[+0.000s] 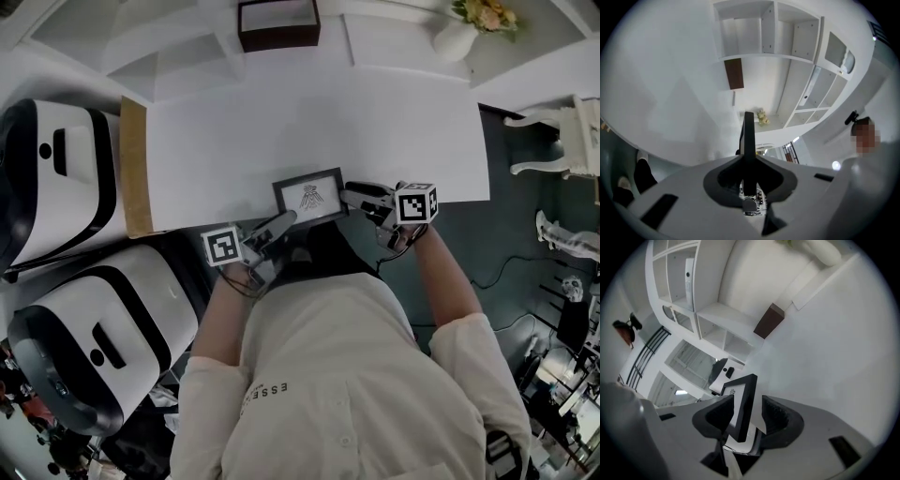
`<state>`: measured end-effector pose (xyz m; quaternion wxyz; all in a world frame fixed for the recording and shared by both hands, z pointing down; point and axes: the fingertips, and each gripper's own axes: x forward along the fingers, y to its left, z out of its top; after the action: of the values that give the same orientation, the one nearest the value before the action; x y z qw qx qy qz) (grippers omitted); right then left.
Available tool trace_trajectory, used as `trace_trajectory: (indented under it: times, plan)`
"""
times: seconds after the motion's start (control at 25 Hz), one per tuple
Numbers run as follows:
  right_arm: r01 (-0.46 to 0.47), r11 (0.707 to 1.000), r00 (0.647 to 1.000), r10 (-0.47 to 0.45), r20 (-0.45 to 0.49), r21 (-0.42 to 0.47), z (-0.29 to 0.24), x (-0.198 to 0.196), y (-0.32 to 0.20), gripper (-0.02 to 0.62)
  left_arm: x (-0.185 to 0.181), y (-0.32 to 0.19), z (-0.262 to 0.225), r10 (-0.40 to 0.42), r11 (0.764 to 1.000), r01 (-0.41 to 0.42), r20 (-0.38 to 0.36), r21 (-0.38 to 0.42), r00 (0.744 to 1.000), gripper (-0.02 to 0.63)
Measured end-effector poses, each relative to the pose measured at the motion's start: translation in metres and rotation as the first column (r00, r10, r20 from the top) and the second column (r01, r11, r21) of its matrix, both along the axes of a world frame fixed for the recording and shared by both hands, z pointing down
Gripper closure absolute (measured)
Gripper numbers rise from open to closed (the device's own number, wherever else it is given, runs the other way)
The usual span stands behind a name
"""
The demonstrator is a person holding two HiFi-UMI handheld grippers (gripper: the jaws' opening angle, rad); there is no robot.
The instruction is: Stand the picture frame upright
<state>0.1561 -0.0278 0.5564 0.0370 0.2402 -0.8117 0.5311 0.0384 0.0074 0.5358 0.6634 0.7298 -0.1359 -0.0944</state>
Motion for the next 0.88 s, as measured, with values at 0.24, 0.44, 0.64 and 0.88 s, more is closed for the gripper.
trace_trajectory:
  times: [0.24,0.44,0.64,0.88]
  plan:
    - [0.054,0.996,0.983,-0.041,0.181,-0.066,-0.017,0.0,-0.004,0.405,0.003,-0.01,-0.023,0.038,0.996,-0.036,-0.028,0.084,0.999,0.541]
    - [0.144,0.987,0.962,-0.122,0.246,-0.074,-0.022,-0.011,-0.004,0.501,0.005,-0.021,-0.026,0.04,0.996,-0.038,-0.032,0.084,0.999,0.543]
    - [0.154,0.984,0.96,-0.128,0.248,-0.091,-0.016,-0.008,-0.024,0.509,0.005,-0.038,-0.016,0.001,0.999,-0.001,0.0,0.041,1.0,0.541]
    - [0.213,0.972,0.968,-0.195,0.158,-0.101,-0.017,-0.006,-0.054,0.511,0.008,-0.066,-0.004,-0.016,0.995,0.0,0.168,0.095,0.986,0.54]
